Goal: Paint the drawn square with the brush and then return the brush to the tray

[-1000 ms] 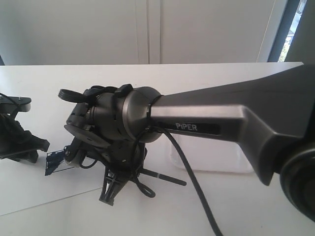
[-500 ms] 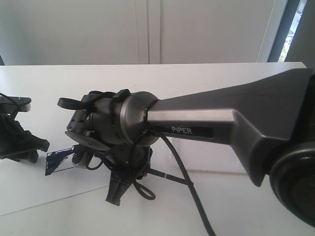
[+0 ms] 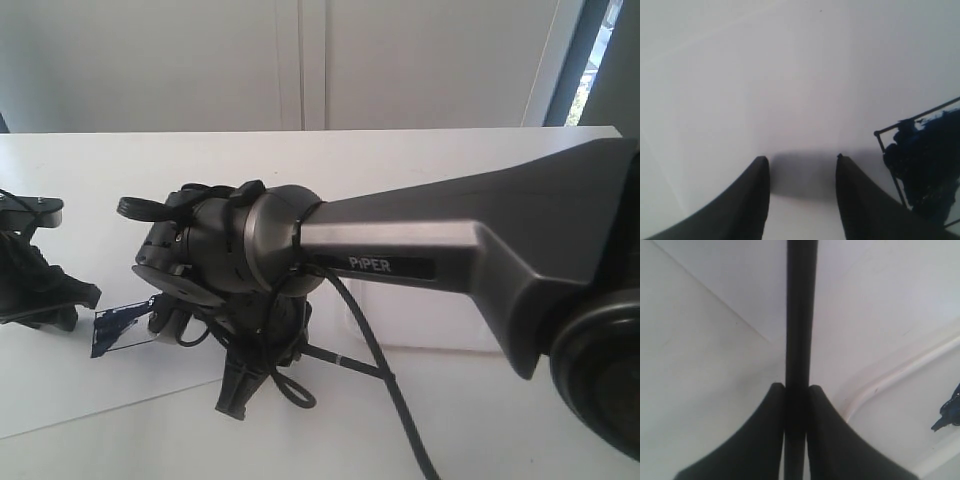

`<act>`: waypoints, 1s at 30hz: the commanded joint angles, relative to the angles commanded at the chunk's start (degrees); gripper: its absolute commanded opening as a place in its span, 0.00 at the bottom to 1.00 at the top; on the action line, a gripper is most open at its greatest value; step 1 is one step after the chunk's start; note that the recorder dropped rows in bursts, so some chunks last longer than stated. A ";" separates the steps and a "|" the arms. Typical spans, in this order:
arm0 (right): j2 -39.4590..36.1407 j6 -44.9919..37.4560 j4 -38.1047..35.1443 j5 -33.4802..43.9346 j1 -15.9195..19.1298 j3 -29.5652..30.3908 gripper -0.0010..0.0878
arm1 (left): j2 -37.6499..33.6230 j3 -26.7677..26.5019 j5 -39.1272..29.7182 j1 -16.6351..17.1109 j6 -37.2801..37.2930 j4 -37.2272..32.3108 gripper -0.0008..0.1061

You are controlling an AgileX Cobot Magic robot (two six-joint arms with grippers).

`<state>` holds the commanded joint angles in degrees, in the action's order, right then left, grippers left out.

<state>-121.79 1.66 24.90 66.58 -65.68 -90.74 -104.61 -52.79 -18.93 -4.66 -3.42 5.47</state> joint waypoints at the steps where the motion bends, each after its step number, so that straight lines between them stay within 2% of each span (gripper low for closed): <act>1: 0.00 0.00 0.00 0.14 0.00 0.00 0.01 | 0.00 0.00 0.00 0.00 0.00 0.00 0.46; 7: 0.24 -4.26 -4.23 0.45 -0.10 0.00 0.01 | 0.00 0.00 0.00 0.00 0.00 0.00 0.46; 18: 3.31 -6.77 -5.09 0.18 -0.98 0.00 0.01 | 0.64 0.00 0.95 0.00 0.00 0.00 0.46; 25: 5.76 -5.98 -5.46 -1.09 -1.01 0.00 0.01 | 8.84 0.00 0.11 0.00 1.07 0.00 0.46; 30: 6.02 -5.98 -6.12 0.41 -1.11 0.00 0.01 | 13.94 0.00 -6.64 0.00 1.92 0.00 0.46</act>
<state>-115.77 -4.32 18.78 66.99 -66.80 -90.74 -90.67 -52.79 -25.58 -4.66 -1.50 5.47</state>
